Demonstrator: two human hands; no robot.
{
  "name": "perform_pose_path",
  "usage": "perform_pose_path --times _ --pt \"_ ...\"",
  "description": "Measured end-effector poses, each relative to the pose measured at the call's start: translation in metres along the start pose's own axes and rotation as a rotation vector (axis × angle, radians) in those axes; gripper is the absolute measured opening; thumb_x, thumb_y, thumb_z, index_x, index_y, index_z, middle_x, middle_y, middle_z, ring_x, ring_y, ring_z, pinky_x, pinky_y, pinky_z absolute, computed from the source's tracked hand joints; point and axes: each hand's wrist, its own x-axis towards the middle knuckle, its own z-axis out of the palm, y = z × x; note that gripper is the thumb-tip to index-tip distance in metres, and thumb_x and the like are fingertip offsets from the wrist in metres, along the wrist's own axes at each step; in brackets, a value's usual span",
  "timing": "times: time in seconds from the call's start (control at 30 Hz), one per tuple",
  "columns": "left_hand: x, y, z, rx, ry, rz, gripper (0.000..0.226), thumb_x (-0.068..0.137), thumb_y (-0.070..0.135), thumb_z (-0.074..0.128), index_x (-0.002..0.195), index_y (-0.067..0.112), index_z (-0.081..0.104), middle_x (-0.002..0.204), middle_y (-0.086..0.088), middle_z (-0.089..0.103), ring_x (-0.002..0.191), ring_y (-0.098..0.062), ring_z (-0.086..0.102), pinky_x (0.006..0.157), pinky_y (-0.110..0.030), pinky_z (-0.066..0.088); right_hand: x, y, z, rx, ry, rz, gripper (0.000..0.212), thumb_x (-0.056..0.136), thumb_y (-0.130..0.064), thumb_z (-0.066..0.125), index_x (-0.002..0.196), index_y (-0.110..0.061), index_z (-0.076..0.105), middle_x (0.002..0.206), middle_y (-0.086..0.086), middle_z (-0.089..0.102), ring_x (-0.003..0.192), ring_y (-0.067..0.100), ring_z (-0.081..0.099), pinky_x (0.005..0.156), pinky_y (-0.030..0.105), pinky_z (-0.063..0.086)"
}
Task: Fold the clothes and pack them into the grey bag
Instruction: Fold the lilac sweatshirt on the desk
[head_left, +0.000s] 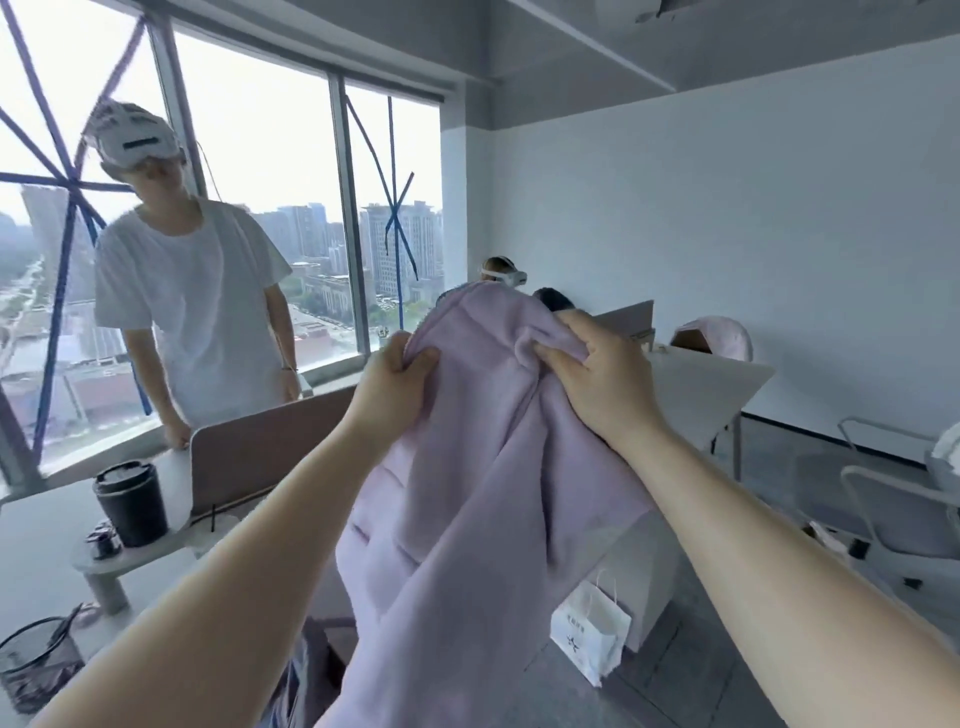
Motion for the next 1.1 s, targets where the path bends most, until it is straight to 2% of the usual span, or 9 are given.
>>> perform_pose_path --times 0.17,0.3,0.47,0.6,0.7,0.8,0.87,0.93,1.1 --pt "0.080 0.002 -0.017 0.140 0.107 0.044 0.018 0.092 0.017 0.057 0.079 0.008 0.049 0.074 -0.005 0.048 0.070 -0.016 0.042 0.063 -0.031 0.034 0.061 0.039 0.051 0.015 -0.107 -0.041 0.020 0.090 -0.040 0.063 0.080 -0.027 0.052 0.072 -0.010 0.054 0.073 0.021 0.055 0.066 0.037 0.047" --pt "0.139 0.024 -0.035 0.179 0.185 0.101 0.023 0.092 0.018 0.057 0.071 0.014 0.049 0.070 0.001 0.050 0.065 -0.016 0.045 0.061 -0.029 0.037 0.112 0.046 0.077 0.051 -0.116 -0.103 0.010 0.092 -0.025 0.060 0.095 -0.016 0.061 0.078 -0.001 0.062 0.074 0.022 0.058 0.065 0.035 0.046" --pt "0.198 0.022 -0.039 0.145 0.255 0.203 0.029 0.087 0.021 0.059 0.066 0.017 0.039 0.064 0.004 0.041 0.063 -0.017 0.038 0.062 -0.031 0.032 0.160 0.051 0.119 0.185 -0.047 -0.089 0.029 0.093 -0.024 0.059 0.071 -0.032 0.042 0.063 -0.009 0.050 0.059 0.009 0.045 0.056 0.028 0.034" --pt "0.216 -0.057 -0.025 0.155 0.186 0.081 0.027 0.089 0.024 0.060 0.069 0.017 0.043 0.065 0.003 0.044 0.064 -0.018 0.040 0.060 -0.031 0.032 0.153 0.087 0.172 0.098 -0.103 -0.042 0.026 0.091 -0.031 0.062 0.077 -0.014 0.049 0.068 -0.003 0.053 0.062 0.012 0.045 0.057 0.029 0.035" --pt "0.214 -0.144 -0.004 0.202 0.133 -0.062 0.022 0.088 0.023 0.062 0.075 0.009 0.050 0.067 0.001 0.048 0.067 -0.020 0.044 0.063 -0.034 0.035 0.128 0.129 0.221 -0.025 -0.239 0.021 0.016 0.091 -0.031 0.060 0.080 -0.022 0.053 0.080 -0.006 0.060 0.076 0.021 0.054 0.063 0.034 0.043" --pt "0.184 -0.224 0.028 0.242 0.035 -0.224 0.021 0.090 0.019 0.061 0.072 0.014 0.051 0.067 0.004 0.052 0.067 -0.019 0.047 0.061 -0.033 0.036 0.089 0.180 0.267 -0.103 -0.376 0.117 0.029 0.092 -0.034 0.056 0.068 -0.032 0.039 0.076 -0.009 0.051 0.071 0.017 0.046 0.060 0.032 0.034" --pt "0.155 -0.269 0.052 0.266 -0.031 -0.335 0.023 0.090 0.019 0.060 0.070 0.017 0.050 0.068 0.005 0.052 0.067 -0.016 0.048 0.058 -0.029 0.035 0.058 0.215 0.293 -0.138 -0.509 0.225 0.024 0.091 -0.036 0.054 0.069 -0.031 0.046 0.079 -0.005 0.053 0.075 0.023 0.052 0.063 0.034 0.037" --pt "0.128 -0.306 0.074 0.293 -0.087 -0.440 0.025 0.089 0.021 0.061 0.068 0.020 0.048 0.067 0.007 0.052 0.068 -0.016 0.048 0.055 -0.027 0.033 0.031 0.252 0.315 -0.245 -0.635 0.329 0.012 0.091 -0.036 0.052 0.088 -0.029 0.060 0.093 0.001 0.060 0.092 0.031 0.057 0.071 0.037 0.042" --pt "0.079 -0.373 0.122 0.357 -0.198 -0.650 0.005 0.087 0.019 0.056 0.087 0.022 0.061 0.081 0.003 0.065 0.091 -0.023 0.063 0.068 -0.027 0.038 -0.012 0.311 0.343 -0.493 -0.845 0.445 0.033 0.095 -0.031 0.045 0.125 -0.037 0.057 0.125 0.004 0.053 0.115 0.030 0.049 0.090 0.037 0.039"
